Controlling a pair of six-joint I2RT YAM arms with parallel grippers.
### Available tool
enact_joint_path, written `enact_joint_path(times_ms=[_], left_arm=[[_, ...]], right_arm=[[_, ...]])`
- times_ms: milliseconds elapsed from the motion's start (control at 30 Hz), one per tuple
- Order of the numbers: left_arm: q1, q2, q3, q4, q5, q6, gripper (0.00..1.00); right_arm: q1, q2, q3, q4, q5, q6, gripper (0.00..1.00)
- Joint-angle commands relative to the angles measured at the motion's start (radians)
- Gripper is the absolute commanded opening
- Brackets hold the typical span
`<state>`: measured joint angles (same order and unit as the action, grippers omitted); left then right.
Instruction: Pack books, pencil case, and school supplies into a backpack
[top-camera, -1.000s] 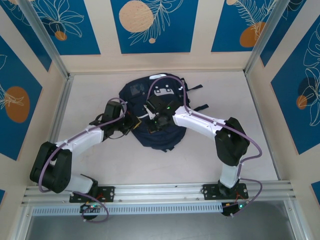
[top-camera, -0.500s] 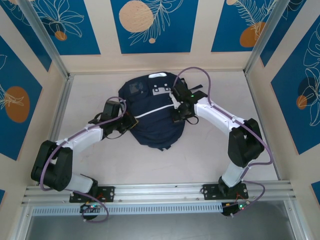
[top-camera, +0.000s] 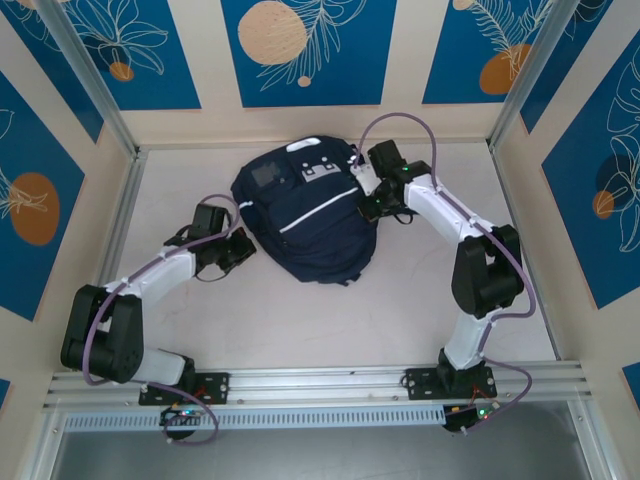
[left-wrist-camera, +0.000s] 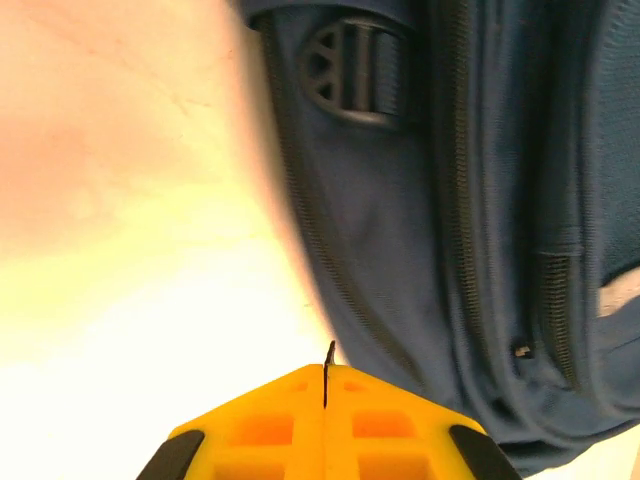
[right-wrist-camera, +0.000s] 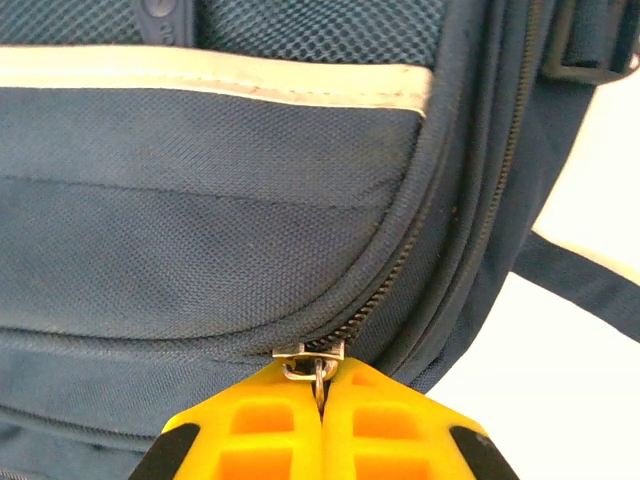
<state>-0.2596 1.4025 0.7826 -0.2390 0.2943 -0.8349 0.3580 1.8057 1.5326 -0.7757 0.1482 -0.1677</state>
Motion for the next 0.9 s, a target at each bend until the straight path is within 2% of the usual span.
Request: enact_joint_path(times_ms=[0, 67, 167, 200, 267, 367, 533, 600, 733, 867], left_arm=[[0.014, -0.038, -0.008, -0.033, 0.034, 0.051, 0.0], [0.014, -0.062, 0.003, -0.036, 0.049, 0.051, 0.0], [0.014, -0.114, 0.024, -0.068, 0.038, 0.036, 0.14], [0.014, -0.136, 0.027, -0.074, 0.038, 0.025, 0.22], [0.014, -0.172, 0.03, -0.088, 0.036, -0.005, 0.29], [0.012, -0.222, 0.015, -0.083, 0.038, -0.074, 0.47], [0.011, -0.263, -0.058, 0.03, 0.042, -0.224, 0.58], [0.011, -0.257, -0.068, 0.065, 0.034, -0.258, 0.61], [0.01, -0.212, -0.057, 0.122, 0.035, -0.294, 0.62], [0.007, -0.161, -0.042, 0.128, 0.03, -0.293, 0.54]], right_arm=[[-0.006, -0.001, 0.071, -0.007, -0.086, -0.083, 0.0], [0.033, -0.009, 0.056, -0.019, -0.109, -0.094, 0.0], [0.111, -0.036, 0.007, 0.009, -0.138, -0.077, 0.0], [0.139, -0.046, -0.009, 0.024, -0.146, -0.066, 0.0], [0.197, -0.055, -0.022, 0.047, -0.151, -0.041, 0.0], [0.291, -0.055, -0.02, 0.084, -0.146, 0.004, 0.0], [0.413, -0.035, -0.005, 0.171, -0.159, 0.105, 0.0], [0.443, -0.021, 0.008, 0.179, -0.175, 0.13, 0.0], [0.497, 0.004, 0.019, 0.191, -0.173, 0.163, 0.0], [0.528, 0.012, 0.015, 0.189, -0.155, 0.179, 0.0]])
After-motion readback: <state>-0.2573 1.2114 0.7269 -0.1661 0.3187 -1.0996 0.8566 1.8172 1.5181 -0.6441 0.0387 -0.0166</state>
